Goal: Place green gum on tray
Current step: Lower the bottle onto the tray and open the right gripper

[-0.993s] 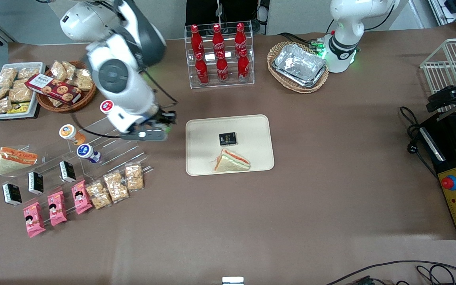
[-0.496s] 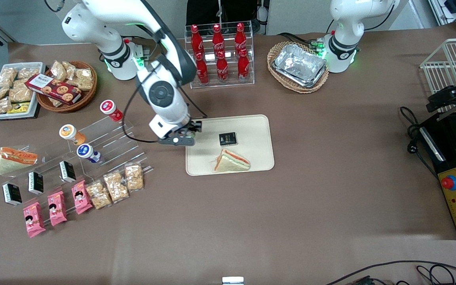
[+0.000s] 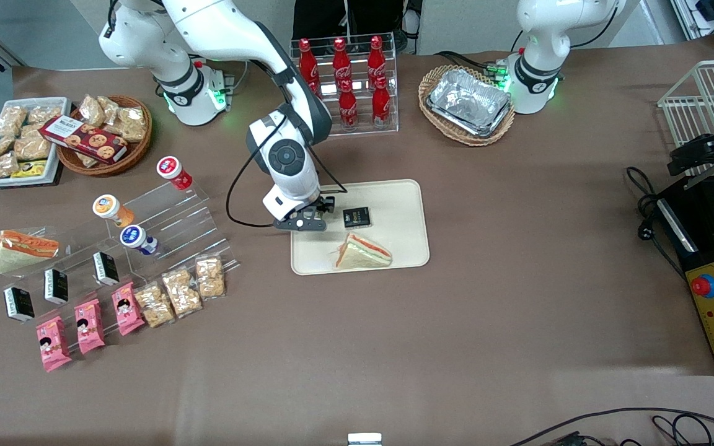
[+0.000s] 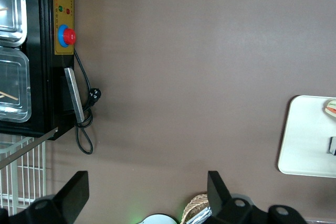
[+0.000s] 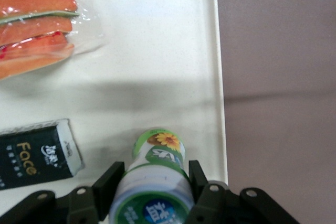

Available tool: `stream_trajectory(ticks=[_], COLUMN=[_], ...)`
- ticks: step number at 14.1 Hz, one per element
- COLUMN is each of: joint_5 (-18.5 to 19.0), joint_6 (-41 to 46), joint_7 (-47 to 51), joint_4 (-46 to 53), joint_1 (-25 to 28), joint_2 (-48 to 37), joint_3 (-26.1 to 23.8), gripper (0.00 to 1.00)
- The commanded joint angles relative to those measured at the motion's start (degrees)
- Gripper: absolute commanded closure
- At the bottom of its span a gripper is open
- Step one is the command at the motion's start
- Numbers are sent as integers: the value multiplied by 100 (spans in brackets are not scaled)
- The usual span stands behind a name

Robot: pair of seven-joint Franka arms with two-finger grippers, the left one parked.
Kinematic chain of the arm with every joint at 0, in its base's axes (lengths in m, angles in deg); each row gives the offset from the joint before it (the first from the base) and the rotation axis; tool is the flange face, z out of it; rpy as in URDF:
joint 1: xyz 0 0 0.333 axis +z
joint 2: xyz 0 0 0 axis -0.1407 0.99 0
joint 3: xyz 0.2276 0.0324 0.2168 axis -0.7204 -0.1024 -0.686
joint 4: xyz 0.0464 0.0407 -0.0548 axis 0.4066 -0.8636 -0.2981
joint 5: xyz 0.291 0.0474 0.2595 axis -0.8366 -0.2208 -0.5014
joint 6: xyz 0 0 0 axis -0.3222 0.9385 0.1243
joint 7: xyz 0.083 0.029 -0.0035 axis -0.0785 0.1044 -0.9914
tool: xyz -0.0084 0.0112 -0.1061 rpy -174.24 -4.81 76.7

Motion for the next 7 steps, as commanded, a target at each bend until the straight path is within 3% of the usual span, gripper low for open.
stream_trajectory(ticks=[1,2,3,5,7], joint_5=[-166,-166,-175,-446,-544], joint_6=[-225,-216,-216,-216,-207], joint_7=[-4,-13,-13,-13,-31], joint_4=[56,56,56,65,74], joint_1=[100,100,100,109,109], joint_2=[151,142,133,142,142], joint_3=[63,55,54,63,63], gripper=[71,70,57,1,0])
